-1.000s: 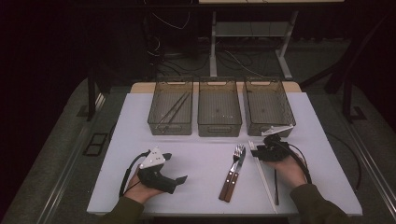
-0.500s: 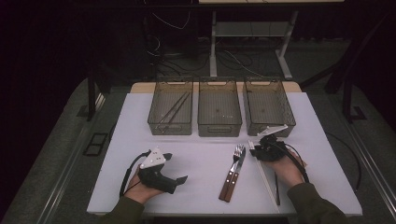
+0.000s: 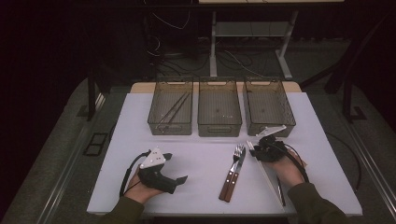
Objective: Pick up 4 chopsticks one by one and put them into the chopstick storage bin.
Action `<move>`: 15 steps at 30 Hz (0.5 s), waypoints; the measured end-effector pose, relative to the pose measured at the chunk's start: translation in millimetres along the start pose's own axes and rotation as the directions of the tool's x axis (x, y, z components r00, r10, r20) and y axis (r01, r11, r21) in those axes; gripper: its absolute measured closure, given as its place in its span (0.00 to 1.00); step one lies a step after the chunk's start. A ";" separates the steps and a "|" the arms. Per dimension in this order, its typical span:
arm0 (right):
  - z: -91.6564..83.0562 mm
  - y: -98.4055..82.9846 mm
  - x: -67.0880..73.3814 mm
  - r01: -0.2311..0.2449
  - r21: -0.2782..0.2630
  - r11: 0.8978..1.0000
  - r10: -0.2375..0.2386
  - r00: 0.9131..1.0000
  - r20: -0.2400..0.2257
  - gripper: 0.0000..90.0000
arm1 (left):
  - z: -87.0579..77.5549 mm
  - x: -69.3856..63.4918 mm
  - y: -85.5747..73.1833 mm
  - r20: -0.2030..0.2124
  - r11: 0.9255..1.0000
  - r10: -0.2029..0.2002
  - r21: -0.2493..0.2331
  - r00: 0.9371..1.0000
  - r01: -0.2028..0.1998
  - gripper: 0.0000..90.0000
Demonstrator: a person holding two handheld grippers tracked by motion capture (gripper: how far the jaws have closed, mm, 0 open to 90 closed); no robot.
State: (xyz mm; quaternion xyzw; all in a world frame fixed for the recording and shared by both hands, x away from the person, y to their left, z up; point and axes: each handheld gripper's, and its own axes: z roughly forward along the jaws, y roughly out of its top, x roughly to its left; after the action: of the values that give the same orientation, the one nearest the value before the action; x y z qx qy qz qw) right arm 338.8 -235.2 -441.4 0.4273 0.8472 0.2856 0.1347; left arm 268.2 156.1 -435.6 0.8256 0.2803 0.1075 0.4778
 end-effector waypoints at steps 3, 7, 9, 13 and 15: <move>0.0 0.0 0.1 0.007 0.000 1.000 -0.007 1.000 -0.002 0.79 | -0.1 -0.1 0.0 0.000 1.000 0.001 0.000 1.000 -0.001 0.00; 0.4 0.2 1.1 0.008 -0.002 1.000 -0.008 1.000 -0.014 0.80 | 0.0 0.0 0.1 0.001 1.000 0.002 0.001 1.000 -0.002 0.00; 0.7 0.3 1.3 0.013 -0.005 1.000 -0.013 1.000 -0.018 0.80 | 0.2 -0.1 0.0 0.002 1.000 0.002 0.000 1.000 -0.002 0.00; 1.1 0.6 2.2 0.014 -0.008 1.000 -0.014 1.000 -0.021 0.80 | 0.8 -0.8 0.0 0.005 1.000 -0.001 -0.001 1.000 0.001 0.00; 1.2 0.6 2.5 0.012 -0.009 1.000 -0.012 1.000 -0.027 0.80 | 1.0 -1.0 0.2 0.006 1.000 0.000 0.000 1.000 0.000 0.00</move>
State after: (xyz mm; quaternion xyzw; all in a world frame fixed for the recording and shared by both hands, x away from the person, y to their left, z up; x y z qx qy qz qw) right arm 338.2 -232.4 -441.9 0.4177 0.8502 0.2944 0.1269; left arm 267.8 154.7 -435.9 0.8258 0.2787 0.1051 0.4788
